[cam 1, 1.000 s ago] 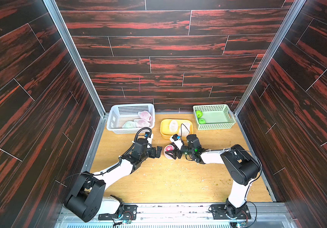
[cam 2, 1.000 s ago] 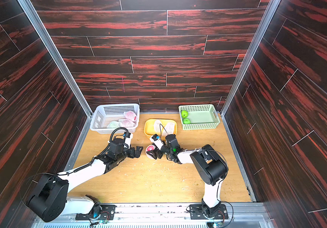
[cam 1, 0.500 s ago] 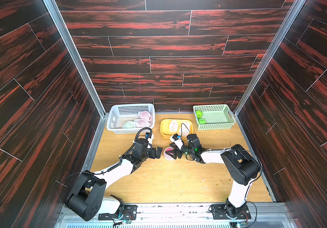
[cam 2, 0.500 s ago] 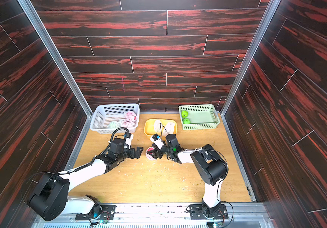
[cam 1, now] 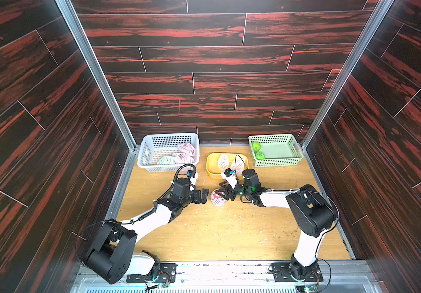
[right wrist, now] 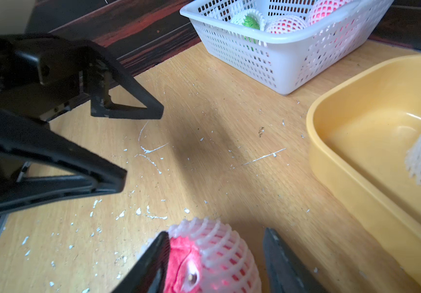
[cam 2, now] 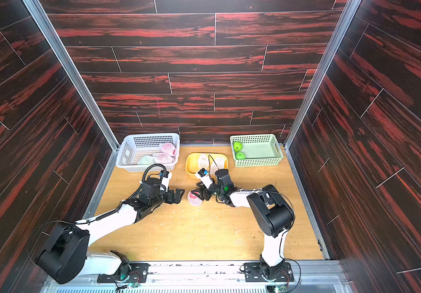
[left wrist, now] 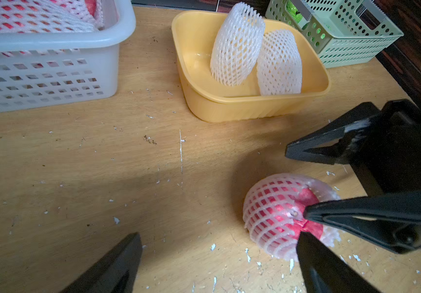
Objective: Remove foam nets from apples
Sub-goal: Remove the foam net from the apple.
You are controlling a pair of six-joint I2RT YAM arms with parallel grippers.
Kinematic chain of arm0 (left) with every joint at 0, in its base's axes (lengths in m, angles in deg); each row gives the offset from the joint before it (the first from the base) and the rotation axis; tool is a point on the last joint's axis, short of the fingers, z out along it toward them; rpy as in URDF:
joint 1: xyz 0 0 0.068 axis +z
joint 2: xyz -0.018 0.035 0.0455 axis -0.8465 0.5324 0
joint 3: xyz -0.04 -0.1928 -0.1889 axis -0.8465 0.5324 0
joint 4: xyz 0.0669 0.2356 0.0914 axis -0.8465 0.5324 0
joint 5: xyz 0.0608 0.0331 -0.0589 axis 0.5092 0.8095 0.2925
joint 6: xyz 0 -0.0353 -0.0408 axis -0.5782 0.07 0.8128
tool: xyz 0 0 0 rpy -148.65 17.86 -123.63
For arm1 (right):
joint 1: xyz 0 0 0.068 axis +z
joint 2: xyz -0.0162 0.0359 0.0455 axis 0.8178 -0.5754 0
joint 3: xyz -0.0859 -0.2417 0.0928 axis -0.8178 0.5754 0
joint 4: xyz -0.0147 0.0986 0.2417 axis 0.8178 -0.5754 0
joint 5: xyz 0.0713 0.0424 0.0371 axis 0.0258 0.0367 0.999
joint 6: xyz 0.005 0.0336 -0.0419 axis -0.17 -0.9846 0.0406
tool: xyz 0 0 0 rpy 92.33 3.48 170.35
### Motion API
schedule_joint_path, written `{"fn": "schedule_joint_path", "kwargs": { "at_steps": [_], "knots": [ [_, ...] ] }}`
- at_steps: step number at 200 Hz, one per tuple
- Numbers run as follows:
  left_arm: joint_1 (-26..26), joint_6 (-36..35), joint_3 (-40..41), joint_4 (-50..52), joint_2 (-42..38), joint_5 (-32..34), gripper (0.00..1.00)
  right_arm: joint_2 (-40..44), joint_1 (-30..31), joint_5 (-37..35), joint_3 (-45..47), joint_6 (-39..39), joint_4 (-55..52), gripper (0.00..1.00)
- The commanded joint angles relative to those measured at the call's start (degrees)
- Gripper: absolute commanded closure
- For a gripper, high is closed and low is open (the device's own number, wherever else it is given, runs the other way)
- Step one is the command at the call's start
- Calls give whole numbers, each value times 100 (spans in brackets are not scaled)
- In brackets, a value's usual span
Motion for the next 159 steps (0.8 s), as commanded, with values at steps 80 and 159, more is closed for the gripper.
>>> {"fn": "schedule_joint_path", "kwargs": {
  "at_steps": [80,159],
  "knots": [
    [22,-19,18,-54,-99,64,0,-417,3,181,-253,16,-312,39],
    [22,-15,56,-65,-129,106,0,-379,-5,273,-297,11,-375,67]
  ]
}}
